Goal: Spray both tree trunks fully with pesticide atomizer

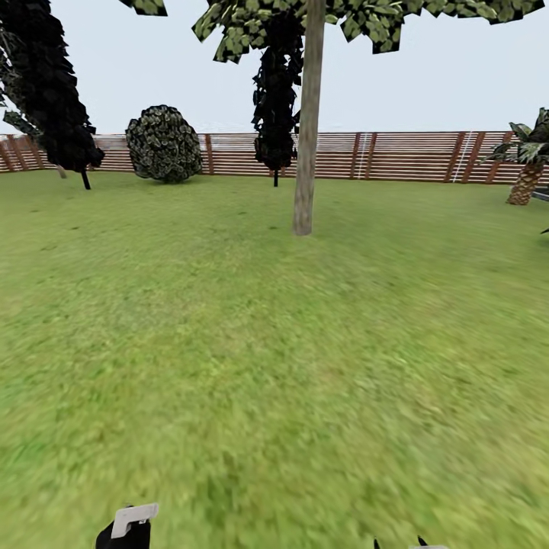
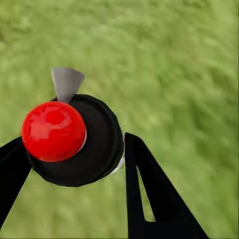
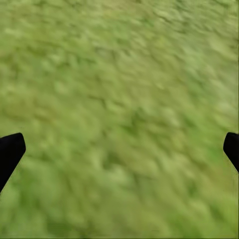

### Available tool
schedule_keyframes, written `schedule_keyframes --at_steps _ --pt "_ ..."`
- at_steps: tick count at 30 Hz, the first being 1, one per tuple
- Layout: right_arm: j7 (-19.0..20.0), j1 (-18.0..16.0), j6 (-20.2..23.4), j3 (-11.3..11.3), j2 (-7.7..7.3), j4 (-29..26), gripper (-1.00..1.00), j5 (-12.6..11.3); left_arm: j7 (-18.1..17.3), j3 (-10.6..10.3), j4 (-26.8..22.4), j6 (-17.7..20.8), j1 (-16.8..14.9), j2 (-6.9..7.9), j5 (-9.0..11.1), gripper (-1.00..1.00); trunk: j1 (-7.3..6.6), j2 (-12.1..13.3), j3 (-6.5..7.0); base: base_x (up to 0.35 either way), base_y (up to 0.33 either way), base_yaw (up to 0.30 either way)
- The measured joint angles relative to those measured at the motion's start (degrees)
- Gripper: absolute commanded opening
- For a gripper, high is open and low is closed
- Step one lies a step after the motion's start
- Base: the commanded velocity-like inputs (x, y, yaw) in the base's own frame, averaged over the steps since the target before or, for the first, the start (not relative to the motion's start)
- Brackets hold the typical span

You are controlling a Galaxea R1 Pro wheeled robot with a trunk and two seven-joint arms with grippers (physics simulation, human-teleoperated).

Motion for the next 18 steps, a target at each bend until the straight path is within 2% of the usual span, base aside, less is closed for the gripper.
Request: schedule_keyframes --at_steps 11,18 --pt "0.0 0.0 0.0 0.0 -0.03 0.0 1.00 0.0 0.0 0.0 0.0 0.0 0.0 0.00 0.0 -1.00 0.00 0.0 0.00 0.337 -0.002 0.000" --pt "0.0 0.0 0.0 0.0 -0.02 0.0 1.00 0.0 0.0 0.0 0.0 0.0 0.0 0.00 0.0 -1.00 0.00 0.0 0.00 0.337 -0.068 0.000"
